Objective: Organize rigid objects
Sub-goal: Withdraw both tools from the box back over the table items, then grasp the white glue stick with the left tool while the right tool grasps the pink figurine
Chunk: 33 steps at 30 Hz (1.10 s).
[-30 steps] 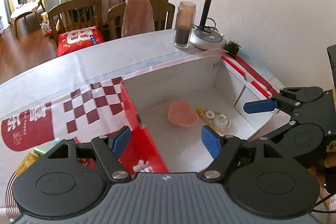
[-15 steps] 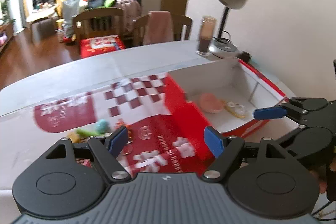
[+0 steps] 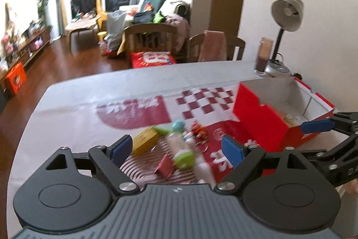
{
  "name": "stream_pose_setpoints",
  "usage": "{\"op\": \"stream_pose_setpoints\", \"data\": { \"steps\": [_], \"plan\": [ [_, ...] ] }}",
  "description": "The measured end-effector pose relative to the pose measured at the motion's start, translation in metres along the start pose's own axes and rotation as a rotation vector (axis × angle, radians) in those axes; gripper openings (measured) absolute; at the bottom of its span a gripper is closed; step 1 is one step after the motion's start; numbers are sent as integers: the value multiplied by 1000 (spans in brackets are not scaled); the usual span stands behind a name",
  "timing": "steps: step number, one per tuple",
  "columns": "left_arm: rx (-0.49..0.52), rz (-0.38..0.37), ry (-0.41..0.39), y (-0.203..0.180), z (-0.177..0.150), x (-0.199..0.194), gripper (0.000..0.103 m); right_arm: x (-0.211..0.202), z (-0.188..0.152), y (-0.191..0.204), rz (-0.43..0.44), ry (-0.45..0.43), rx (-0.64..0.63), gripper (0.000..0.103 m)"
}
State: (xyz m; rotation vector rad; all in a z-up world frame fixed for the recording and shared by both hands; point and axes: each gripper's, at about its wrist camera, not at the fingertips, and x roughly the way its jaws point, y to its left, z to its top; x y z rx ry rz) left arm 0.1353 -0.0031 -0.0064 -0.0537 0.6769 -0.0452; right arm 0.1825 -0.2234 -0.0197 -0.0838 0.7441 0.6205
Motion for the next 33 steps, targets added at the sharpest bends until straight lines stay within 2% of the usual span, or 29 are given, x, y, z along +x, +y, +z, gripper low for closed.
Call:
{"op": "stream_pose_setpoints", "data": {
  "steps": [6, 14, 20, 26, 33],
  "plan": [
    [-62, 41, 24, 37, -29, -5, 87, 12, -9, 28, 21, 19, -26, 103],
    [-118, 99, 71, 63, -65, 1, 87, 32, -24, 50, 23, 54, -64, 103],
    [-155, 147, 122, 74, -87, 21, 87, 52, -31, 56, 41, 83, -121, 103],
    [-208, 198, 191, 87, -106, 47, 87, 76, -38, 58, 23, 110, -169, 102],
    [-271, 219, 231, 94, -115, 68, 87, 101, -42, 57, 18, 145, -242, 101]
  ]
}}
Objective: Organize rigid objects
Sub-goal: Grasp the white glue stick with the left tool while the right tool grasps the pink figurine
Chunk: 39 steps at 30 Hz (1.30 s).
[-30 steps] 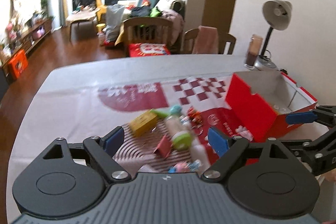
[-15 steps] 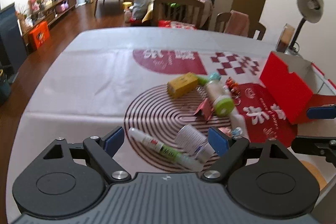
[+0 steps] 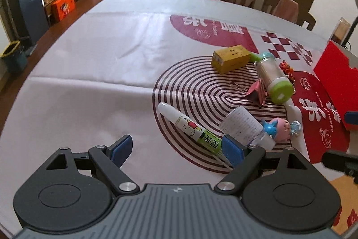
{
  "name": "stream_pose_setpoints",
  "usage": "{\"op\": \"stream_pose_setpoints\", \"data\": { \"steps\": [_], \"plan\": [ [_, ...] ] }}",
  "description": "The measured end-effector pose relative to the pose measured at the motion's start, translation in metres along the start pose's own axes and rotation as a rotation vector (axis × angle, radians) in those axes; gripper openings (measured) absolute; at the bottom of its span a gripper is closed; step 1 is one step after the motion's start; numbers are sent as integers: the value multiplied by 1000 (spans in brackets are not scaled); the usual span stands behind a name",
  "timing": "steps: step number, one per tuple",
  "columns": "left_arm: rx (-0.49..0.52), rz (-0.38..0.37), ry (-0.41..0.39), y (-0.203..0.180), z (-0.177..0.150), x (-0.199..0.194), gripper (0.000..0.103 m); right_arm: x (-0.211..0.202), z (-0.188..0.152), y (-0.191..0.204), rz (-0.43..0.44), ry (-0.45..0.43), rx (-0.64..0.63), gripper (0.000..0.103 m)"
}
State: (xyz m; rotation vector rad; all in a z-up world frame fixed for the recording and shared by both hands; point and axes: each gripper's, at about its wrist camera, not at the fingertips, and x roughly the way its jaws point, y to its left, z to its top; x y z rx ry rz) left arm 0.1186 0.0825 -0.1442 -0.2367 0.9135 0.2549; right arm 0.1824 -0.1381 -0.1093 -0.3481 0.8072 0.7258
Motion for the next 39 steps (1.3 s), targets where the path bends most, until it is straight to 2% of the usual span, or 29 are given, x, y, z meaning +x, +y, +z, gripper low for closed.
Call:
{"op": "stream_pose_setpoints", "data": {
  "steps": [14, 17, 19, 23, 27, 30, 31, 33, 39],
  "plan": [
    [-40, 54, 24, -13, 4, 29, 87, 45, 2, -9, 43, 65, -88, 93],
    [-43, 59, 35, -16, 4, 35, 87, 53, 0, -8, 44, 73, -124, 90],
    [-60, 58, 40, -16, 3, 38, 87, 58, -1, -7, 44, 77, -145, 82],
    [-63, 68, 32, -18, 1, 41, 87, 65, -1, -6, 47, 74, -190, 80],
    [-51, 71, 25, -20, 0, 42, 86, 71, 1, -3, 64, 65, -247, 73],
    [-12, 70, 19, -26, -1, 40, 78, 75, 3, -1, 68, 64, -284, 62],
    [9, 79, 19, -28, -1, 40, 72, 76, 3, -1, 71, 66, -288, 61],
    [40, 96, 16, -32, -3, 40, 67, 78, 4, -2, 81, 66, -288, 58],
    [48, 95, -3, -28, -3, 37, 47, 78, 3, 0, 81, 67, -288, 54]
  ]
}}
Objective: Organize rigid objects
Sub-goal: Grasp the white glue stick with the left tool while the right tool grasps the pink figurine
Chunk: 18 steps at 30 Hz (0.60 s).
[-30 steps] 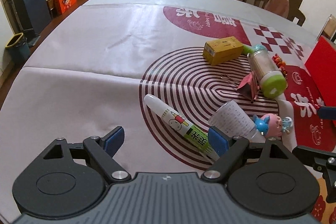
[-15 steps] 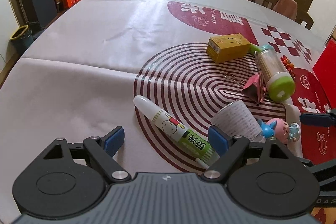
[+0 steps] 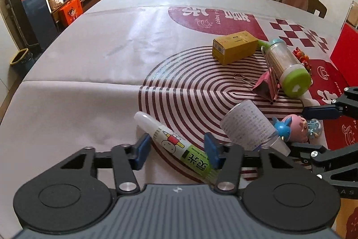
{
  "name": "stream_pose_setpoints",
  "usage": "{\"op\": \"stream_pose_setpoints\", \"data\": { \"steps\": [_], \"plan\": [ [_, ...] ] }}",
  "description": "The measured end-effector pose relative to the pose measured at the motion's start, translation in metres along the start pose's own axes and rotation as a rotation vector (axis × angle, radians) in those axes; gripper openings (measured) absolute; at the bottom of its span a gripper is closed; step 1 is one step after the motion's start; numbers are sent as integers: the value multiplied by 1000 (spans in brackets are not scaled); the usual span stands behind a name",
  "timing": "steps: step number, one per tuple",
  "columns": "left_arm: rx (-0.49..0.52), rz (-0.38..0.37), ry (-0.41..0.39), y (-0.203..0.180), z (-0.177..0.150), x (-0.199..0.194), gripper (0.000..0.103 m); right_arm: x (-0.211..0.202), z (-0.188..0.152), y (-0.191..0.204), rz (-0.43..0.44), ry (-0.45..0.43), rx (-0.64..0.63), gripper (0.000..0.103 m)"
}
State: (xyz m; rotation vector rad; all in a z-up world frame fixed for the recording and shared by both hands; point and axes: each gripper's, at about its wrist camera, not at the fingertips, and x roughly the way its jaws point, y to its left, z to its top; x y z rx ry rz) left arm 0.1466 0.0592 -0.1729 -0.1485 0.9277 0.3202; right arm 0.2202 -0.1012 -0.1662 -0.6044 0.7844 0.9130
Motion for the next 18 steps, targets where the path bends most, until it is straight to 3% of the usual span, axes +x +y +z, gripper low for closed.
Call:
{"op": "stream_pose_setpoints", "data": {
  "steps": [10, 18],
  "plan": [
    [-24, -26, -15, 12, -4, -6, 18, -7, -4, 8, -62, 5, 46, 53],
    [-62, -71, -36, 20, -5, -17, 17, -24, -8, 5, -108, -13, 122, 52]
  ]
}}
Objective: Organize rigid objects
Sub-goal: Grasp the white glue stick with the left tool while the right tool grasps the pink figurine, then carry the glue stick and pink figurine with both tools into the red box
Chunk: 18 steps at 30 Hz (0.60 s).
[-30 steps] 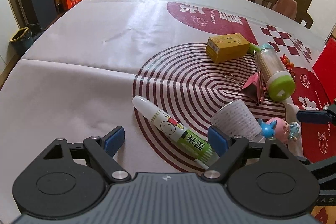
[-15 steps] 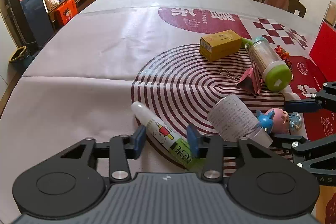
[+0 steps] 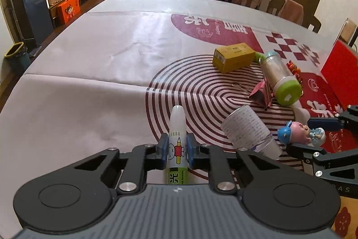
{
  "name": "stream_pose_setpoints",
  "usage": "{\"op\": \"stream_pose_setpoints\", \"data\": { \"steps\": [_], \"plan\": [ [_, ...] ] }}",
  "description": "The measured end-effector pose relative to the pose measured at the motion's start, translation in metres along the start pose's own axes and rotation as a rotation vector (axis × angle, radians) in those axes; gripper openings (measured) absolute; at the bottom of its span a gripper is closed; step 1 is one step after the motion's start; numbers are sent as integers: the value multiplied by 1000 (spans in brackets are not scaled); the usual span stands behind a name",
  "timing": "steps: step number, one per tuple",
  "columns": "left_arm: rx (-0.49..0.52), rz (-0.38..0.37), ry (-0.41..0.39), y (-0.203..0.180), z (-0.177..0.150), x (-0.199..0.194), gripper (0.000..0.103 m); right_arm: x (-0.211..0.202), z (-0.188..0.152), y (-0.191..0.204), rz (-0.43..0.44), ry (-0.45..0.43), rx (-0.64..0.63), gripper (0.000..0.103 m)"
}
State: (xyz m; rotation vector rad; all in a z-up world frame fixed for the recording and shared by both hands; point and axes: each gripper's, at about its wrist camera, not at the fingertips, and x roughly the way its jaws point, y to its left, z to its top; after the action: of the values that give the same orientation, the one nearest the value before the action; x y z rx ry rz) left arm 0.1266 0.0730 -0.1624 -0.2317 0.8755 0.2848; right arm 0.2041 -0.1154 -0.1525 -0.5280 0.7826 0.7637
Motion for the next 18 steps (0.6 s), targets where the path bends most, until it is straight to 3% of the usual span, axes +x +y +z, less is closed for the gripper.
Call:
{"op": "stream_pose_setpoints", "data": {
  "steps": [2, 3, 14, 15, 18],
  "plan": [
    [-3, -8, -5, 1, 0, -4, 17, -7, -1, 0, -11, -9, 9, 47],
    [-6, -12, -7, 2, 0, -6, 17, -11, -2, 0, -17, -14, 14, 39],
    [-16, -67, -34, 5, 3, -30, 17, -36, -6, -4, -60, -31, 78, 37],
    [-15, -75, -38, 5, 4, -34, 17, -41, -5, -4, -63, -42, 83, 26],
    [-9, -97, -37, 1, 7, -41, 17, -53, -4, -6, -78, -54, 94, 25]
  ]
}}
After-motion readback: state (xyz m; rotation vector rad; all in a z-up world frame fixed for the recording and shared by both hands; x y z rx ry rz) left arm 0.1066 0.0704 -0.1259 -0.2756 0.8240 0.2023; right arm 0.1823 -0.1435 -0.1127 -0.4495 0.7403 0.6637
